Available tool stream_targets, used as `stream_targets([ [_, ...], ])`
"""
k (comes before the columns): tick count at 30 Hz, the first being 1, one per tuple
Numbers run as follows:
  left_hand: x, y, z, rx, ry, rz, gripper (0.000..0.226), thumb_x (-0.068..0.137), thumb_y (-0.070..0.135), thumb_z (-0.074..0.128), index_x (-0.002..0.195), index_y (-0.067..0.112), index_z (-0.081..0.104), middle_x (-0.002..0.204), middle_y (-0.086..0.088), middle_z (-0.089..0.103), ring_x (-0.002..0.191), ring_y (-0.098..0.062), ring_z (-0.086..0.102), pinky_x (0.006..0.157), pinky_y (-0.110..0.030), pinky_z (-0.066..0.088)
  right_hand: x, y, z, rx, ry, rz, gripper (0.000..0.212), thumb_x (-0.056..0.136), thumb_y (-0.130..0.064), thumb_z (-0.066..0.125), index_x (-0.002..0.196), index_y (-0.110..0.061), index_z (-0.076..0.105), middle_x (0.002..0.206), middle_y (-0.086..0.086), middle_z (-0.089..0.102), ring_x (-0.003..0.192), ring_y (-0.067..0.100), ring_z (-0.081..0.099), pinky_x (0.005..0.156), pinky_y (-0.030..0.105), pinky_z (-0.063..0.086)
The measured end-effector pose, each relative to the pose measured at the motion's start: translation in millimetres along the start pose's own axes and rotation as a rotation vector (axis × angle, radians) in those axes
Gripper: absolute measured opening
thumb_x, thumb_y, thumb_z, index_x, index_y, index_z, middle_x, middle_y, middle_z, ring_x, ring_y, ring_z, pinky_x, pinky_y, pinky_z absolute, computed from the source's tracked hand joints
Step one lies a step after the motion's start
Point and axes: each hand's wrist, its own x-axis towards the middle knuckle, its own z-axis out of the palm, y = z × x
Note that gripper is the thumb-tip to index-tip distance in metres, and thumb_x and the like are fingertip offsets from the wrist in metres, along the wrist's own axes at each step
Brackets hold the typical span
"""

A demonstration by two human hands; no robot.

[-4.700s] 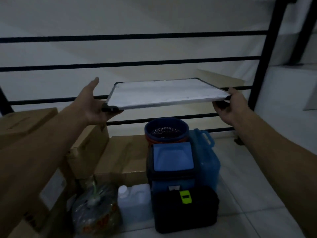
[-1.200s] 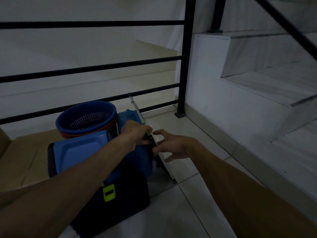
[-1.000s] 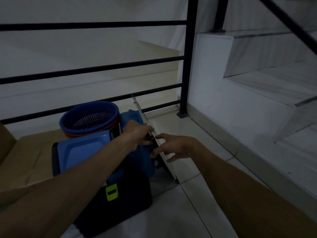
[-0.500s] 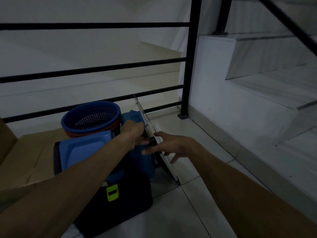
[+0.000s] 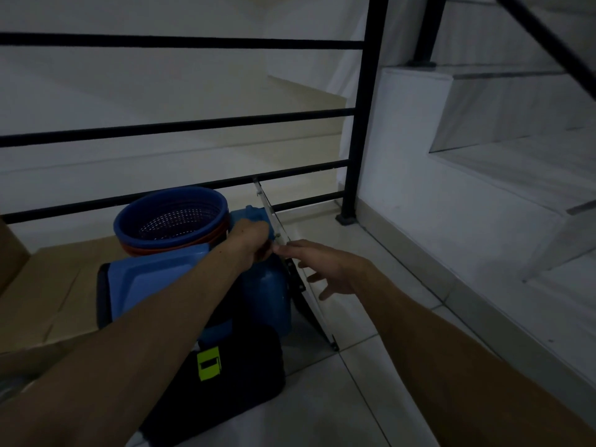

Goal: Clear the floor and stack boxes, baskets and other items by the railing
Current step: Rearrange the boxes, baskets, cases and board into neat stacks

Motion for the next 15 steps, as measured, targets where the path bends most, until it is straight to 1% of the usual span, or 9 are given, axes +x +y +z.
stream_targets([
  [4,-1,-2,-1,0.053,0.0,0.002,0.015,0.1,0.007,0.051,0.085,0.006,0.053,0.076,-0.016,0.059,0.058,-0.02,0.054,0.045,-0.026,0.046,2,-2,-3,0.004,0.047,-0.014,0.089,0.078,-0.079,0.058,0.152,-0.038,0.031,0.161,-0.001,0.027,0.142,0.034,0.031,0.105,0.064,0.037],
  [6,-6,-2,-3,0.085,-0.018,0.015,0.017,0.102,0.009,0.048,0.087,0.005,0.054,0.073,-0.016,0.061,0.055,-0.019,0.056,0.039,-0.02,0.044,2,-3,-6,-0.019,0.092,-0.042,0.086,0.081,-0.077,0.056,0.152,-0.036,0.033,0.16,0.0,0.03,0.14,0.032,0.035,0.106,0.062,0.037],
  [8,-11,2,-7,0.114,-0.024,0.045,0.02,0.103,0.011,0.047,0.085,0.005,0.054,0.071,-0.016,0.062,0.053,-0.019,0.057,0.037,-0.019,0.044,3,-6,-9,-0.06,0.16,-0.097,0.083,0.083,-0.076,0.054,0.152,-0.031,0.037,0.158,0.0,0.034,0.138,0.029,0.039,0.107,0.054,0.038],
  [10,-16,11,-16,0.16,-0.043,0.11,0.023,0.103,0.013,0.048,0.084,0.004,0.057,0.074,-0.017,0.064,0.052,-0.019,0.059,0.038,-0.02,0.047,4,-15,-11,-0.127,0.255,-0.194,0.076,0.088,-0.07,0.054,0.147,-0.024,0.045,0.153,0.001,0.043,0.133,0.023,0.045,0.103,0.04,0.04],
  [12,-21,23,-30,0.213,-0.065,0.188,0.026,0.103,0.018,0.051,0.093,-0.003,0.061,0.078,-0.019,0.067,0.054,-0.022,0.065,0.045,-0.024,0.053,6,-28,-12,-0.209,0.377,-0.31,0.063,0.092,-0.063,0.054,0.137,-0.018,0.056,0.141,0.002,0.055,0.122,0.02,0.053,0.098,0.033,0.043],
  [14,-29,35,-52,0.262,-0.081,0.253,0.027,0.102,0.023,0.054,0.102,-0.002,0.064,0.081,-0.019,0.07,0.062,-0.025,0.071,0.054,-0.029,0.057,7,-44,-9,-0.238,0.471,-0.422,0.048,0.095,-0.053,0.056,0.124,-0.015,0.064,0.123,0.003,0.064,0.109,0.017,0.058,0.086,0.027,0.046],
  [15,-35,40,-65,0.297,-0.086,0.297,0.027,0.102,0.024,0.055,0.102,0.0,0.066,0.083,-0.019,0.071,0.066,-0.027,0.073,0.056,-0.03,0.057,6,-53,-6,-0.25,0.512,-0.475,0.042,0.096,-0.049,0.057,0.117,-0.015,0.067,0.114,0.002,0.066,0.101,0.015,0.06,0.078,0.024,0.045],
])
